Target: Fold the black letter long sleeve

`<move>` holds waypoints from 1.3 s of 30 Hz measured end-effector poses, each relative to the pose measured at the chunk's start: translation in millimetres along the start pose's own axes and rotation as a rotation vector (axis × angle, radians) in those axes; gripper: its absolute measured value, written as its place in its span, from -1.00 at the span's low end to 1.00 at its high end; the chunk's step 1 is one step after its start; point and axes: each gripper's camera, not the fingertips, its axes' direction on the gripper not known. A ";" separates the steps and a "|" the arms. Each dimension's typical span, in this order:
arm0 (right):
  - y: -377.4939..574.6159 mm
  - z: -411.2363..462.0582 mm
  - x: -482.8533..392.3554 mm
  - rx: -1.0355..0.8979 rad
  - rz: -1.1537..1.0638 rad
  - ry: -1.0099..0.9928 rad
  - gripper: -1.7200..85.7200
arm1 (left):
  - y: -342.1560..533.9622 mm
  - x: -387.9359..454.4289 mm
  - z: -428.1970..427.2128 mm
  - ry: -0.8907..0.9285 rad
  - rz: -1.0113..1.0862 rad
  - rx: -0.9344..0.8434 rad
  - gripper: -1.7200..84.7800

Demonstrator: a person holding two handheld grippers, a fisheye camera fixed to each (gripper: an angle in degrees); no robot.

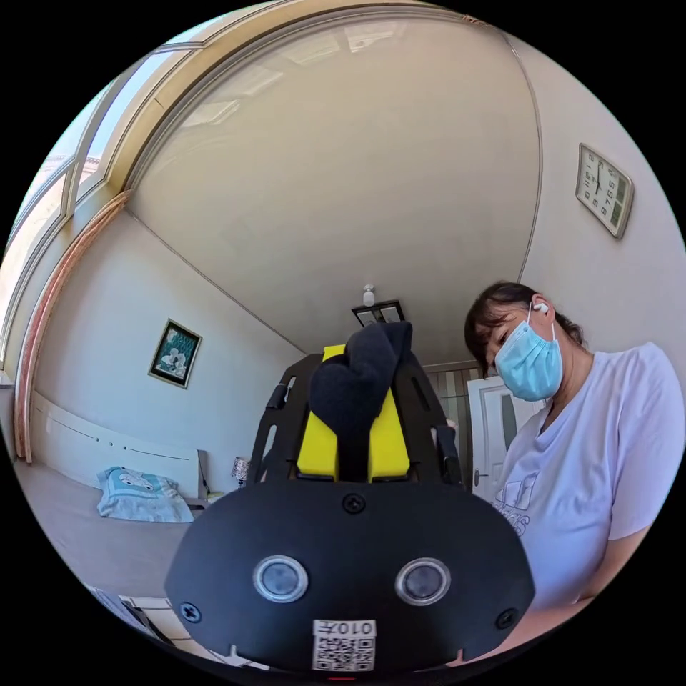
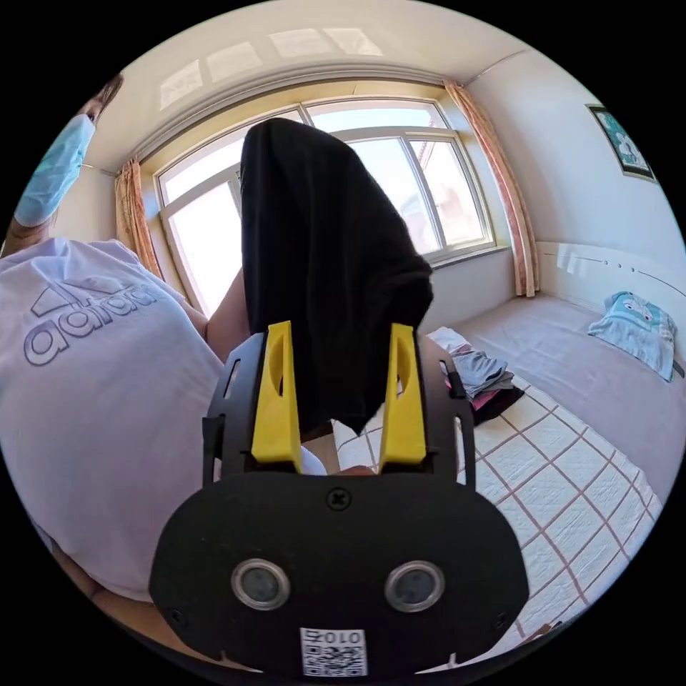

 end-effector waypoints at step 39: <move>-67.7 -249.9 -1.7 0.578 -0.275 -0.103 -0.84 | 245.8 -68.3 55.9 -0.159 -0.304 -0.717 -0.60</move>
